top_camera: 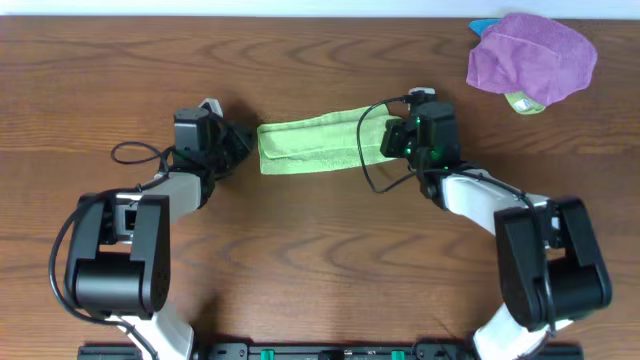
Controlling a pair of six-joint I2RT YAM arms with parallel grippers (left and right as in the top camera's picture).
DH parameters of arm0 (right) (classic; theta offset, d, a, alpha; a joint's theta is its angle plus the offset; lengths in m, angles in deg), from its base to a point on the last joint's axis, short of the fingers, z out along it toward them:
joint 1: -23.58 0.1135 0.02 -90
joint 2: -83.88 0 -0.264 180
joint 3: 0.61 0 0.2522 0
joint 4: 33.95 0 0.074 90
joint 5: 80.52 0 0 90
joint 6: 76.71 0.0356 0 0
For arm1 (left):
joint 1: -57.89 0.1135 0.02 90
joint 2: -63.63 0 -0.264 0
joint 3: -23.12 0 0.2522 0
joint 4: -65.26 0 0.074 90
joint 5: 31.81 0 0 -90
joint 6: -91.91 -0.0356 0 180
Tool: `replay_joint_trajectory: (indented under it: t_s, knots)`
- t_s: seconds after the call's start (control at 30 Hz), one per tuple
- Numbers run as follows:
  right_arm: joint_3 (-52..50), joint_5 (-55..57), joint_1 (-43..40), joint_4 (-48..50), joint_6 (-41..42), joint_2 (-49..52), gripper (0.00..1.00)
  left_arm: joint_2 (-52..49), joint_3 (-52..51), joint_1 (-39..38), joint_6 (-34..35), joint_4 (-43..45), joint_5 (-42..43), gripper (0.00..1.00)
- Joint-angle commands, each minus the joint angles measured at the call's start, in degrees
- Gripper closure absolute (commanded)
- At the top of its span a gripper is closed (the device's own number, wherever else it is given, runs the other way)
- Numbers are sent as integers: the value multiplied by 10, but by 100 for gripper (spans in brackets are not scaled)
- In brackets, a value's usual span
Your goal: Fold the cloth
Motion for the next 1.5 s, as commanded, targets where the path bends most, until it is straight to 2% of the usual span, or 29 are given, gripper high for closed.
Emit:
replay_joint_trajectory:
  t_s: [0.0,0.43,0.47,0.5,0.53,0.57,0.63,0.67,0.77,0.8,0.97,1.1,1.2,1.27,1.33,1.37,1.47]
  knots:
    - [4,12,1,14,-3,14,99,-9,2,0,3,17,-8,94]
    - [8,12,1,64,-3,64,99,-10,2,0,4,30,-17,94]
    - [8,12,1,68,-3,68,92,-10,2,0,4,30,-16,94]
    - [8,12,1,73,-3,70,70,-10,2,0,4,30,-16,94]
    - [8,12,1,77,-2,70,42,-10,2,0,4,31,-16,94]
    - [8,12,1,83,-2,70,24,-10,3,1,4,31,-14,94]
    - [9,12,1,95,-2,67,1,-10,5,2,4,31,-7,94]
    - [9,12,1,103,0,64,1,-9,7,2,4,30,-4,93]
    - [9,10,1,107,25,42,1,-3,11,3,4,30,11,74]
    - [9,7,1,105,29,31,1,3,12,4,4,30,17,64]
    - [9,5,0,36,58,-49,1,47,13,6,5,0,34,59]
    - [9,5,-3,-40,96,-124,1,88,13,5,27,-45,52,49]
    - [9,5,-11,-101,170,-171,1,97,13,-1,59,-47,80,26]
    - [9,-4,-19,-146,230,-197,1,96,13,-9,82,-50,85,14]
    - [9,-35,-30,-175,262,-207,1,96,13,-22,82,-52,84,13]
    - [9,-59,-37,-183,265,-208,1,96,13,-28,82,-52,80,17]
    - [9,-87,-52,-209,266,-205,1,94,13,-53,82,-53,48,42]
